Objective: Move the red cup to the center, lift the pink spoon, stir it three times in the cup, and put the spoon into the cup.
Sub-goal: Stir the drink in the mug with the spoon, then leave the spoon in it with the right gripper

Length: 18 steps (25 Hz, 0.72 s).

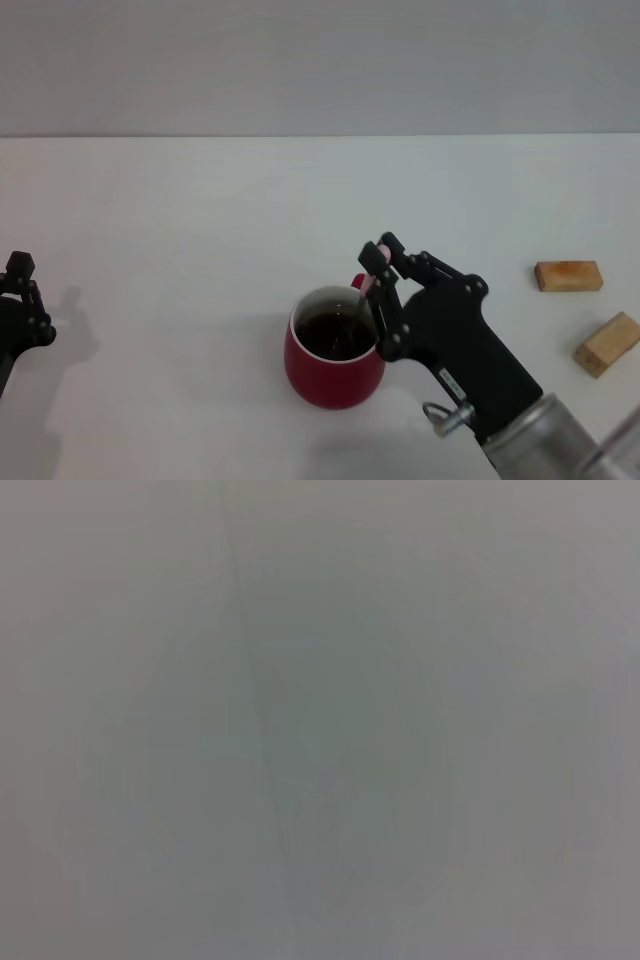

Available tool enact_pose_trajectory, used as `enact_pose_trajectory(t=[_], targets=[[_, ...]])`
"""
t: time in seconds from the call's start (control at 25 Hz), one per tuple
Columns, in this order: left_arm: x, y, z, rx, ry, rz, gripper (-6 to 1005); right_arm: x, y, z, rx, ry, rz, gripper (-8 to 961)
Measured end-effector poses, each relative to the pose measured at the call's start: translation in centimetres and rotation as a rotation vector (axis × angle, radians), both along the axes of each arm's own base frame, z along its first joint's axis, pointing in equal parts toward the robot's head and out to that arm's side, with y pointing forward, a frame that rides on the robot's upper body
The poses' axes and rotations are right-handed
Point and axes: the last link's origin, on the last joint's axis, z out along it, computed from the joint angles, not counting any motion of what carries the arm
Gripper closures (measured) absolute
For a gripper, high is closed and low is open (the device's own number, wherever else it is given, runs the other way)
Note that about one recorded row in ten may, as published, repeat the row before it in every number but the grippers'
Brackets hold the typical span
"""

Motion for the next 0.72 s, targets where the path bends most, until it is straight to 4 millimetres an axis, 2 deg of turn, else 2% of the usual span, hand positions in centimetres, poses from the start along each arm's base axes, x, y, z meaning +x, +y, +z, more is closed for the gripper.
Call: enact_pose_trajectory(t=[0.2, 0.36, 0.72], targets=[[0.0, 0.0, 0.0, -0.001, 0.001, 0.000, 1001, 0.3, -1.4, -0.1, -0.006, 0.021, -0.027, 889], [0.0, 0.0, 0.0, -0.001, 0.003, 0.001, 1001, 0.2, -1.7, -0.5, -0.027, 0.016, -0.029, 888], [-0.2, -0.1, 0.1, -0.004, 0.008, 0.002, 1001, -1.4, -0.2, -2.0, -0.099, -0.039, 0.029, 888]])
